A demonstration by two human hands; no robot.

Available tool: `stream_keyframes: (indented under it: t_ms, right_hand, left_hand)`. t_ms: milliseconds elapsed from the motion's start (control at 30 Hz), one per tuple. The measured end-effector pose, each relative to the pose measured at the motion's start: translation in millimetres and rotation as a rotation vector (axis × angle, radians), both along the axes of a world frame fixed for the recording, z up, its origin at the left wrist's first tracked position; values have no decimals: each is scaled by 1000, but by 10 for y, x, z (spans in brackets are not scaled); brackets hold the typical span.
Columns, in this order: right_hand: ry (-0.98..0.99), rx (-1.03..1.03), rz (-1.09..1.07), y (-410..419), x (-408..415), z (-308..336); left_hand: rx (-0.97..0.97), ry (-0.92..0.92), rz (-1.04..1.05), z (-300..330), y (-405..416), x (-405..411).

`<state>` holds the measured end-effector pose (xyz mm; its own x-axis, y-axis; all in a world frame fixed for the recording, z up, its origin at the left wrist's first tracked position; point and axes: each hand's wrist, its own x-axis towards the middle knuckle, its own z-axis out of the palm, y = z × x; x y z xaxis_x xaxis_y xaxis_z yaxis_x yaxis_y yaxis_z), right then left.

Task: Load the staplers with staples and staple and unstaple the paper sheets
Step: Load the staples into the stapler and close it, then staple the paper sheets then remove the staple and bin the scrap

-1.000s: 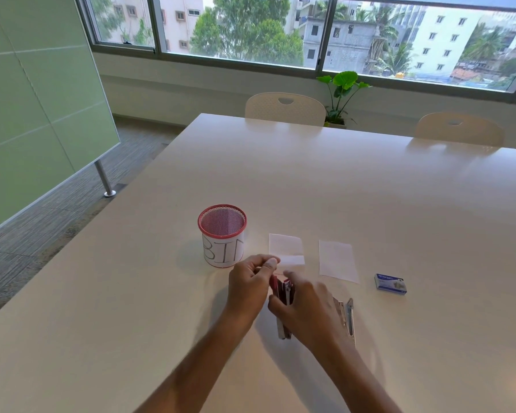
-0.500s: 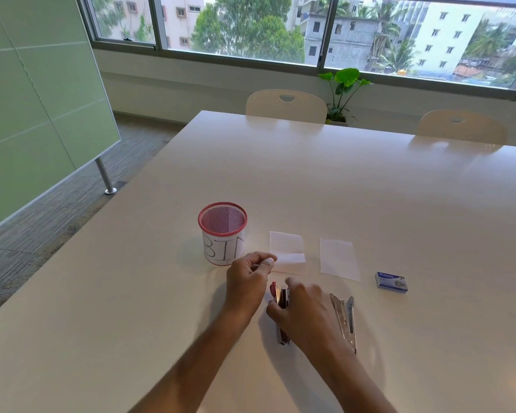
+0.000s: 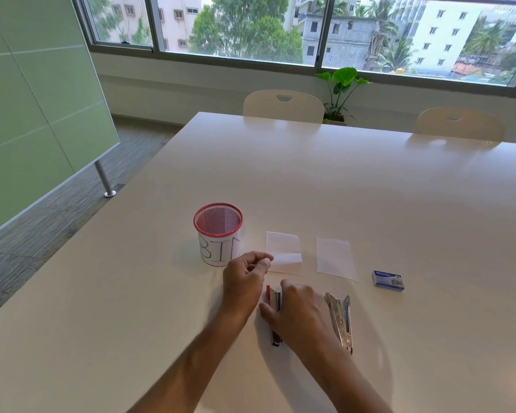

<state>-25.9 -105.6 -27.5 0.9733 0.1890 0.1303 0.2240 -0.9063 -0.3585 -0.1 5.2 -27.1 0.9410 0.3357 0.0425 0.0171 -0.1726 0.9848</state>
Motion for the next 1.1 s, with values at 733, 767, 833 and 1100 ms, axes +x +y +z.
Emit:
stream_keyframes:
  t_ms: [733,767,833,1100]
  right_hand:
    - [-212,-3,140,-467,744,169]
    - [-202,-16,149,-476,792,165]
    - [-163,-55,179,-493,875,153]
    - [21,-265,256,-476,1088,33]
  left_hand:
    - [506,-86,-270,-13,70,481]
    - [526,-85,-287,-31,68,500]
    - [581,-87,-330,-60,64,540]
    - [641,-106,-374,-155,80,615]
